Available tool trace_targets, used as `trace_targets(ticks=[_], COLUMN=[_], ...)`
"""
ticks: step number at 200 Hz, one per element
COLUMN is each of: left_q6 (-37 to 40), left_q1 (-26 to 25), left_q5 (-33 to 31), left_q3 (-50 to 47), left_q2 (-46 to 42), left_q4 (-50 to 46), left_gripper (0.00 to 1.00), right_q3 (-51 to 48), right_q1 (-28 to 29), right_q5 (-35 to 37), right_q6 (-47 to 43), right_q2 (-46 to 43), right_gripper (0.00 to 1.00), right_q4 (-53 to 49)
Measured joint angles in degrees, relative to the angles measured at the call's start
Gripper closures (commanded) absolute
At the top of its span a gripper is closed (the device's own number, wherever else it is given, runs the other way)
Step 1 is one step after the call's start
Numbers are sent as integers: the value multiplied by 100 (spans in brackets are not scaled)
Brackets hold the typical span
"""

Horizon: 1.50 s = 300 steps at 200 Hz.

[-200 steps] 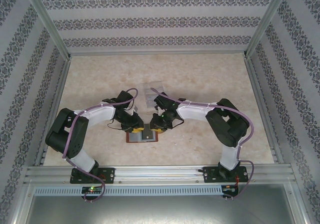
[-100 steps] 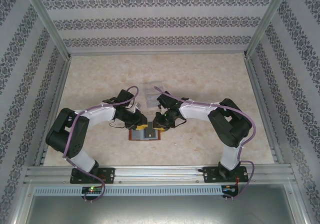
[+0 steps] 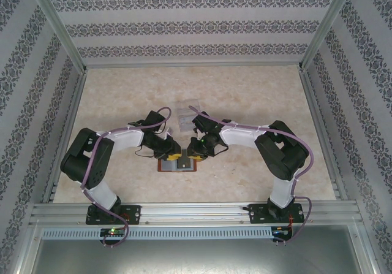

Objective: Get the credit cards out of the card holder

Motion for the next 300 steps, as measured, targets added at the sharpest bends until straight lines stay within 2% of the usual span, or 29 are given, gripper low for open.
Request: trace_targets(ticks=[108, 206, 300], left_q6=[396, 413, 262], left_q1=[-2, 2, 7], left_q5=[-328, -516, -483], left_q3=[186, 249, 87], left_q2=[15, -295, -306], left_q4=[-566, -769, -610], left_gripper=[74, 71, 92], right_q3=[0, -4, 57], right_q1=[0, 17, 205], right_q5=[0, 221, 229], right_q6=[0, -2, 4], right_q2=[-2, -195, -295], right_gripper=[76, 73, 76], right_q4=[-2, -293, -227])
